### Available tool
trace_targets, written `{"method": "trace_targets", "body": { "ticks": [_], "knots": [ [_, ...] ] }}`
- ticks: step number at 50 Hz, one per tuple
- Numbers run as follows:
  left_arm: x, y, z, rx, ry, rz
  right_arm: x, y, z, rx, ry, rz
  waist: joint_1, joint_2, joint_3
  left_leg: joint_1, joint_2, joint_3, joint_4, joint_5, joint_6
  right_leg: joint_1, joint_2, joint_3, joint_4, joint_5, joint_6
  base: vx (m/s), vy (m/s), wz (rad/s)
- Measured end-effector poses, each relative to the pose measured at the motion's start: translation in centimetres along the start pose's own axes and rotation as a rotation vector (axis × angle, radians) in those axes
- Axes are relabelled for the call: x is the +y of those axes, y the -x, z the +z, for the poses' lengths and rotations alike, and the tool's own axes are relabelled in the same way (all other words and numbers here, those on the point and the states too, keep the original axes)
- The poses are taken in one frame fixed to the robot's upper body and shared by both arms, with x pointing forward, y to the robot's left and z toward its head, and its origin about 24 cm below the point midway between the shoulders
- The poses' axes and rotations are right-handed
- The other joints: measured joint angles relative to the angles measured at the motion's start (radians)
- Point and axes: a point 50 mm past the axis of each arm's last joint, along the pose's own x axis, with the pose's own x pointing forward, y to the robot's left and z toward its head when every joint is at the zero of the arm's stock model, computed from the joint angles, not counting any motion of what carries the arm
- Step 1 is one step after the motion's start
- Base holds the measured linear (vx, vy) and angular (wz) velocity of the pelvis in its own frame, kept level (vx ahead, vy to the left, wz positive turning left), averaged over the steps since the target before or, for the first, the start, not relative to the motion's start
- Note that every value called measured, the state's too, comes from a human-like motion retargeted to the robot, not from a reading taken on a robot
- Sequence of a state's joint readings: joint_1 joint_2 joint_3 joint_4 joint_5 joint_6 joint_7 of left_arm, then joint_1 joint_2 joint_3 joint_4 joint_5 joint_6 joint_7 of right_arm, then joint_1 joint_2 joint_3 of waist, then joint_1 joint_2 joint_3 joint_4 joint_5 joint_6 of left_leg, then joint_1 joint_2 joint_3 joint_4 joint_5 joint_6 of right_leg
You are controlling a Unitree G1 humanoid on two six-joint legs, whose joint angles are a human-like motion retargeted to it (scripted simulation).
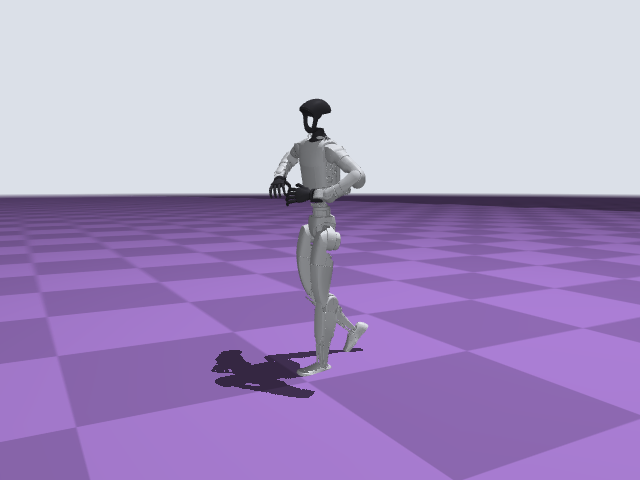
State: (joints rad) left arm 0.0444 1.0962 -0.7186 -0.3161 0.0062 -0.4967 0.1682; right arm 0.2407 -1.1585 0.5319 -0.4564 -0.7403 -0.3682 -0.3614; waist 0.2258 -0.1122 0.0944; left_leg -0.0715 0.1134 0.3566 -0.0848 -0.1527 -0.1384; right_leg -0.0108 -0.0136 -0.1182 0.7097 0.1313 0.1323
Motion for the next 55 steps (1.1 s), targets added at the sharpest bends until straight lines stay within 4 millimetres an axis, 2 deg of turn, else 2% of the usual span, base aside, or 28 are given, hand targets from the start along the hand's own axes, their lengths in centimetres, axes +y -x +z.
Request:
{"method": "trace_targets", "body": {
  "ticks": [3,7,10,13,15,18,20,22,25,28,32,36,40,42,45,48,50,52,55],
  "knots": [
    [-0.2,-0.1,-0.1,-0.001,-0.012,0.01,0.0,-0.1,0.0,-0.004,-0.01,-0.001,-0.028,0.014,-0.012,0.012,-0.003,-0.018,0.012,-0.035,0.008,-0.158,-0.034,-0.059,0.187,-0.016,-0.027,0.49,0.2,0.22],
    [-0.4,-0.1,-0.5,0.012,-0.03,0.035,-0.3,-0.3,-0.3,-0.001,0.006,-0.028,-0.084,0.028,-0.008,0.032,-0.021,-0.057,0.038,-0.082,0.007,-0.299,-0.025,-0.064,0.189,-0.143,-0.045,0.48,0.14,0.46],
    [-0.5,-0.1,-0.7,0.018,-0.041,0.051,-0.7,-0.4,-0.5,0.002,0.021,-0.054,-0.132,0.029,0.004,0.051,-0.047,-0.09,0.057,-0.117,0.013,-0.353,-0.025,-0.065,0.039,-0.212,-0.04,0.48,0.1,0.59],
    [-0.5,-0.2,-0.9,0.015,-0.05,0.069,-1.0,-0.5,-0.7,0.005,0.034,-0.066,-0.182,0.016,0.022,0.075,-0.094,-0.128,0.073,-0.155,0.037,-0.361,-0.043,-0.065,-0.226,-0.203,-0.015,0.5,0.06,0.7],
    [-0.3,-0.5,-0.9,0.005,-0.056,0.09,-1.0,-0.5,-0.9,0.011,0.052,-0.063,-0.22,0.0,0.041,0.101,-0.14,-0.158,0.085,-0.184,0.058,-0.341,-0.068,-0.058,-0.446,-0.139,0.015,0.54,0.03,0.82],
    [0.3,-0.8,-0.8,-0.025,-0.096,0.129,-1.0,-0.8,-1.4,0.023,0.105,-0.066,-0.265,-0.02,0.102,0.18,-0.192,-0.197,0.101,-0.242,0.065,-0.287,-0.104,-0.061,-0.742,0.016,0.106,0.6,-0.05,0.65],
    [0.3,-0.6,-0.9,-0.026,-0.125,0.13,-1.0,-1.0,-1.3,0.02,0.113,-0.078,-0.267,-0.021,0.131,0.241,-0.162,-0.189,0.107,-0.275,0.027,-0.305,-0.064,-0.076,-0.797,0.029,0.13,0.63,-0.4,0.0],
    [0.4,-0.5,-1.1,-0.024,-0.16,0.132,-1.3,-1.2,-1.3,0.015,0.118,-0.096,-0.258,-0.007,0.148,0.288,-0.122,-0.169,0.111,-0.294,-0.007,-0.339,-0.013,-0.082,-0.797,-0.031,0.13,0.63,-0.42,-0.24],
    [0.5,-0.4,-1.4,-0.017,-0.203,0.142,-1.7,-1.3,-1.4,0.017,0.118,-0.111,-0.261,0.015,0.15,0.341,-0.103,-0.165,0.122,-0.305,-0.013,-0.34,0.009,-0.084,-0.797,-0.097,0.13,0.69,-0.17,-0.01],
    [0.6,-0.4,-1.7,-0.01,-0.243,0.145,-2.0,-1.3,-1.6,0.026,0.116,-0.119,-0.264,0.018,0.14,0.383,-0.112,-0.184,0.16,-0.278,0.005,-0.287,-0.004,-0.1,-0.797,-0.053,0.13,0.75,-0.14,0.09],
    [0.9,-0.1,-2.3,0.027,-0.3,0.14,-2.7,-1.3,-1.8,0.034,0.126,-0.12,-0.24,-0.002,0.133,0.373,-0.134,-0.206,0.352,-0.136,0.061,-0.176,-0.043,-0.083,-0.797,-0.044,0.13,0.78,-0.12,-0.08],
    [1.0,0.8,-2.8,0.101,-0.343,0.115,-3.6,-1.2,-1.4,0.017,0.088,-0.098,-0.229,-0.044,0.092,0.122,-0.168,-0.212,0.824,-0.04,0.165,-0.101,-0.127,-0.063,-0.797,-0.094,0.13,0.69,0.02,0.18],
    [0.8,2.2,-3.4,0.195,-0.298,0.104,-4.1,-1.0,-0.9,0.005,0.038,-0.027,-0.195,-0.078,0.046,-0.127,-0.193,-0.169,1.094,-0.085,0.254,-0.079,-0.178,-0.05,-0.785,-0.14,0.13,0.59,-0.02,-0.03],
    [0.6,3.2,-3.9,0.262,-0.239,0.108,-4.1,-0.8,-0.9,0.017,0.007,0.036,-0.158,-0.098,0.036,-0.21,-0.203,-0.137,1.095,-0.12,0.277,-0.077,-0.188,-0.028,-0.777,-0.161,0.13,0.55,-0.08,-0.51],
    [0.0,5.3,-5.1,0.396,-0.12,0.131,-4.0,-0.5,-1.3,0.068,-0.078,0.141,-0.1,-0.125,0.029,-0.301,-0.223,-0.104,0.975,-0.137,0.279,-0.073,-0.195,0.01,-0.77,-0.192,0.13,0.54,-0.06,-0.65],
    [-0.9,8.2,-6.8,0.578,0.024,0.169,-4.5,0.0,-2.3,0.16,-0.237,0.202,-0.058,-0.138,0.034,-0.326,-0.233,-0.08,0.702,-0.083,0.252,-0.055,-0.19,0.042,-0.767,-0.22,0.13,0.55,-0.01,-0.63],
    [-2.3,10.6,-7.8,0.715,0.124,0.182,-4.7,0.5,-3.1,0.221,-0.361,0.192,-0.032,-0.121,0.045,-0.301,-0.217,-0.062,0.478,-0.019,0.221,-0.022,-0.167,0.057,-0.766,-0.243,0.13,0.6,0.09,-0.69],
    [-4.3,13.2,-8.8,0.852,0.226,0.169,-5.2,1.1,-3.8,0.273,-0.485,0.139,-0.007,-0.08,0.07,-0.248,-0.186,-0.038,0.254,0.061,0.171,0.041,-0.128,0.071,-0.764,-0.272,0.125,0.64,0.14,-0.76],
    [-8.5,16.8,-9.6,1.049,0.385,0.105,-5.5,2.1,-5.1,0.341,-0.636,0.022,0.017,-0.009,0.101,-0.202,-0.122,-0.007,0.029,0.137,0.058,0.149,-0.054,0.088,-0.76,-0.316,0.087,0.66,0.09,-0.6]
  ]
}}
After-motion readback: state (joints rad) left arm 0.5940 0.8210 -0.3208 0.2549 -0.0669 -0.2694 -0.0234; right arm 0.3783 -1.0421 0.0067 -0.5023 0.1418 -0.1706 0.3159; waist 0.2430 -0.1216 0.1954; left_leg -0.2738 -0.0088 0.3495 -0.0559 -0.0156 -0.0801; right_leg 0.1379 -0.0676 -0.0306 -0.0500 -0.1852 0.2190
